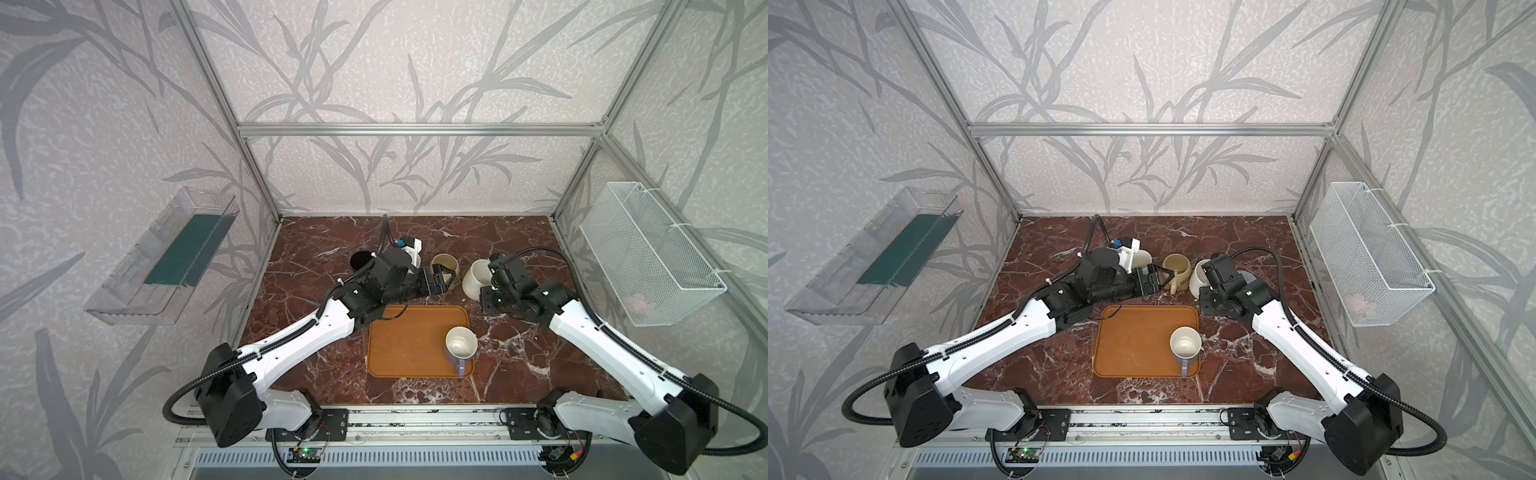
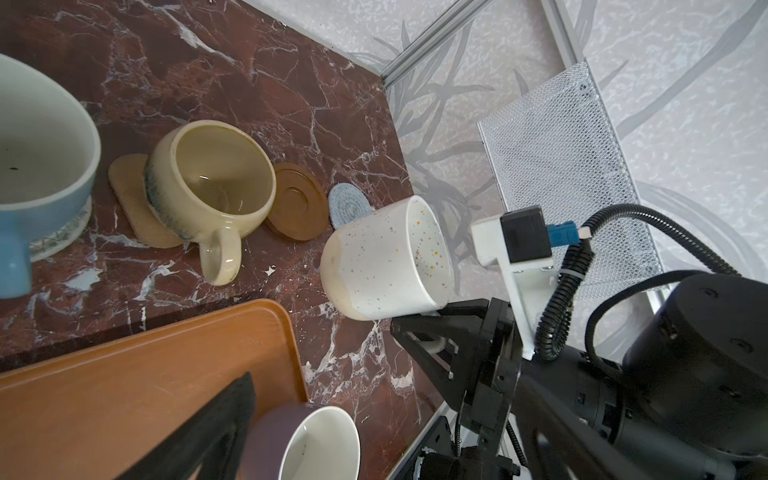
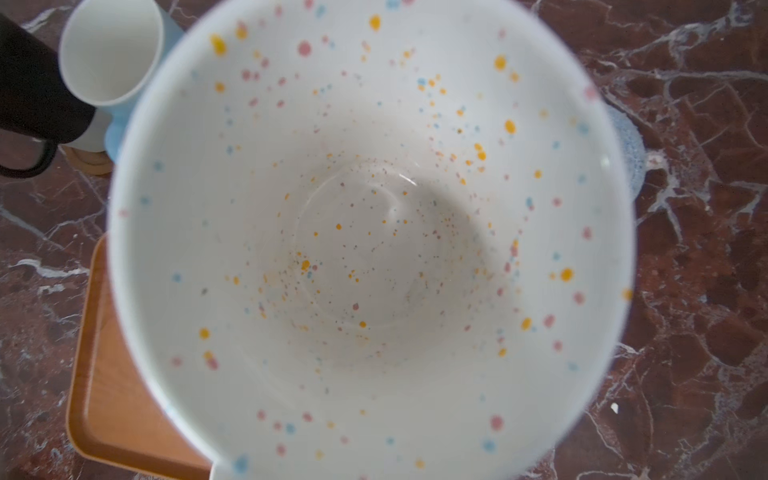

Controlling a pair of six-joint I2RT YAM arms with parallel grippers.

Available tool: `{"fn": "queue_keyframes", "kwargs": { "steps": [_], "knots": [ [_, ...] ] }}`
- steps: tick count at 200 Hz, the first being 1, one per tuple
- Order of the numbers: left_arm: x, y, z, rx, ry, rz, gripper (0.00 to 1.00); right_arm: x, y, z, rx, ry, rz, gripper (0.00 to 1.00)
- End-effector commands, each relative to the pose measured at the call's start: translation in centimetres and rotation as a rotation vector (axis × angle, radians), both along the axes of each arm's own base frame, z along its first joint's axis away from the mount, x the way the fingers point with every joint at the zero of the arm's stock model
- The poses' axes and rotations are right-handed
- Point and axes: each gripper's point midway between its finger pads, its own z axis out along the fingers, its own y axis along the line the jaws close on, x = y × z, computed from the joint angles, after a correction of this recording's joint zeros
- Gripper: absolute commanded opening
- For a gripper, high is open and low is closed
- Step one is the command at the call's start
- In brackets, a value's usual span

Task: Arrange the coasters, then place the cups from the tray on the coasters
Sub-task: 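Carry the white speckled mug onto the round wooden coaster with right gripper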

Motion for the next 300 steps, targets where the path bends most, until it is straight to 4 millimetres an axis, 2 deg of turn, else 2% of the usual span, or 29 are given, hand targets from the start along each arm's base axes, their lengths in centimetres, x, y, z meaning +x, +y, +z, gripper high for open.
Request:
{"fn": "queue_keyframes", "kwargs": {
  "steps": [1, 42, 86, 159, 199, 206, 210, 220, 256, 300],
  "knots": [
    [0.8, -0.2, 0.6, 0.051, -0.045, -0.002, 0.99, 3.1, -0.3, 3.0, 0.008, -0.118, -0.030, 0.00],
    [2.5, -0.9, 1.3, 0.065, -0.074, 0.005, 0.99, 5.3, -1.6, 1.8, -0.024, -0.113, -0.078, 0.00],
    [3.6, -2.8, 0.4, 0.027, -0.026, -0.041, 0.99, 8.3, -2.6, -0.2, -0.055, -0.082, -0.125, 0.00],
    [5.2, -4.2, -1.0, -0.012, 0.038, -0.075, 0.99, 12.1, -2.9, -2.4, -0.098, -0.043, -0.161, 0.00],
    [5.9, -4.2, -1.6, -0.008, 0.041, -0.062, 0.99, 13.3, -2.8, -4.3, -0.094, -0.001, -0.183, 0.00],
    [6.1, -4.2, -1.9, -0.009, 0.048, -0.057, 1.00, 13.5, -2.8, -4.1, -0.097, -0.001, -0.185, 0.00],
    [6.2, -4.2, -1.9, -0.012, 0.051, -0.056, 0.99, 13.5, -2.8, -5.2, -0.110, 0.026, -0.184, 0.00],
    [6.2, -4.3, -2.1, -0.019, 0.056, -0.057, 0.99, 13.7, -2.8, -5.6, -0.117, 0.041, -0.184, 0.00],
    [5.9, -4.7, -2.9, -0.038, 0.076, -0.076, 0.99, 13.7, -2.7, -6.7, -0.121, 0.049, -0.179, 0.00],
    [5.7, -4.6, -2.7, -0.049, 0.073, -0.077, 0.99, 13.5, -2.9, -7.7, -0.136, 0.072, -0.183, 0.00]
  ]
}}
